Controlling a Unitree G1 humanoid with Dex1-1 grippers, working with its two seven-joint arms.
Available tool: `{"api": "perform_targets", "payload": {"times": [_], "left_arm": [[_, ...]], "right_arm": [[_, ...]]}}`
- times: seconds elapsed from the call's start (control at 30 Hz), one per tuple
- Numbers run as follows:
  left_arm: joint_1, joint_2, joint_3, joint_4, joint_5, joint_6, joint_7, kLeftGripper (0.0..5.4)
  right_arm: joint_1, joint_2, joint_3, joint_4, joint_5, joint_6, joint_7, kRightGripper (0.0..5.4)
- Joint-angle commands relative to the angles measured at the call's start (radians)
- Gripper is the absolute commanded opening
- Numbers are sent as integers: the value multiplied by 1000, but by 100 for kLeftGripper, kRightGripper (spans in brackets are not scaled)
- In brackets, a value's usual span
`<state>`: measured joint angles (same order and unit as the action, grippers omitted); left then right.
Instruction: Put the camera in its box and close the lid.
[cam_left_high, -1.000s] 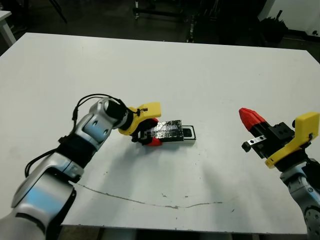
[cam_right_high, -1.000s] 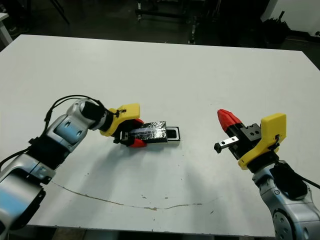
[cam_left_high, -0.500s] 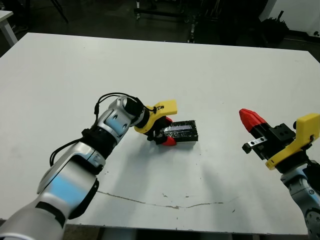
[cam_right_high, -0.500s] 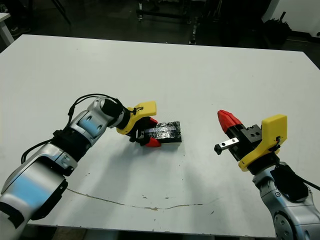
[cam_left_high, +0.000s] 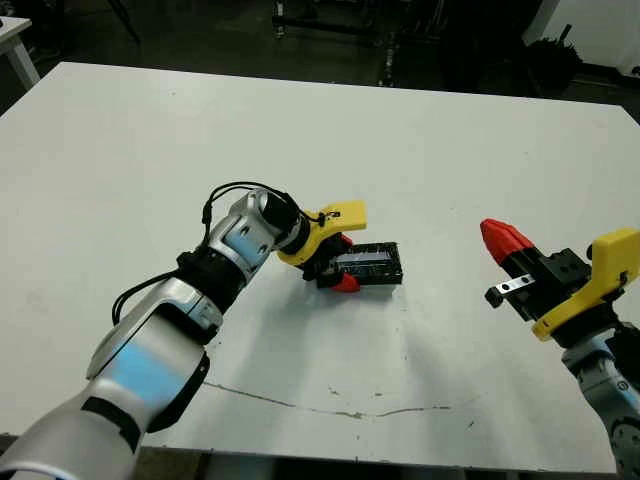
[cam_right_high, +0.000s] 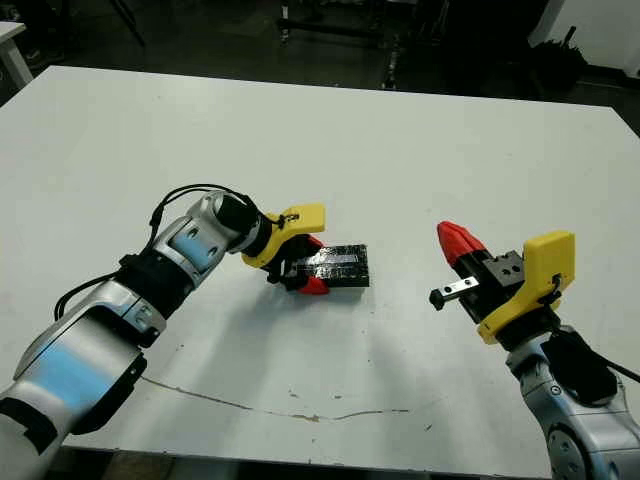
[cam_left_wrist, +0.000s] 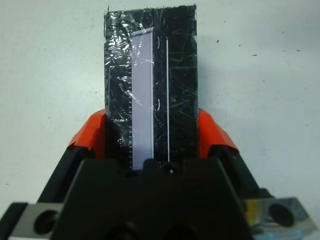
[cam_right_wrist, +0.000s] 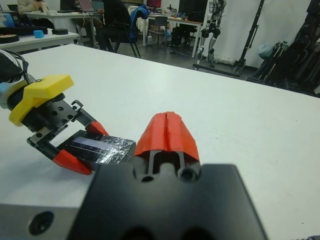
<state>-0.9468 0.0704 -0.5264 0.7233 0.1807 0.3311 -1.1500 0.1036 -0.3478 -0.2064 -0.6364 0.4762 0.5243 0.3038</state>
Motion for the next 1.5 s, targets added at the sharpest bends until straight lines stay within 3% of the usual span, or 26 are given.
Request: {"api": "perform_targets", "payload": {"times": [0.03, 0.53, 0.9, 1.03, 1.27, 1.4, 1.5], "left_arm": [[107, -181, -138, -46, 39, 53, 40, 348], [154, -104, -167, -73, 93, -98, 115, 539], [163, -78, -119, -52, 74, -166, 141, 539], [195, -92, -19, -54, 0, -171, 202, 539], [247, -170, 204, -4, -199, -153, 296, 539], [258, -223, 323, 45, -341, -30, 285, 539], [281, -240, 357, 46, -391, 24, 287, 539]], "right_arm": [[11, 2, -12, 1, 5, -12, -2, 0], [10, 1, -12, 15, 15, -11, 4, 0], [6, -5, -6, 21, 5, -23, 8, 0], [2, -7, -4, 31, 2, -35, 16, 0], [-2, -16, -8, 37, 13, -25, 24, 0], [-5, -26, -10, 32, 13, -10, 22, 0], [-6, -35, -10, 29, 10, -11, 26, 0]]}}
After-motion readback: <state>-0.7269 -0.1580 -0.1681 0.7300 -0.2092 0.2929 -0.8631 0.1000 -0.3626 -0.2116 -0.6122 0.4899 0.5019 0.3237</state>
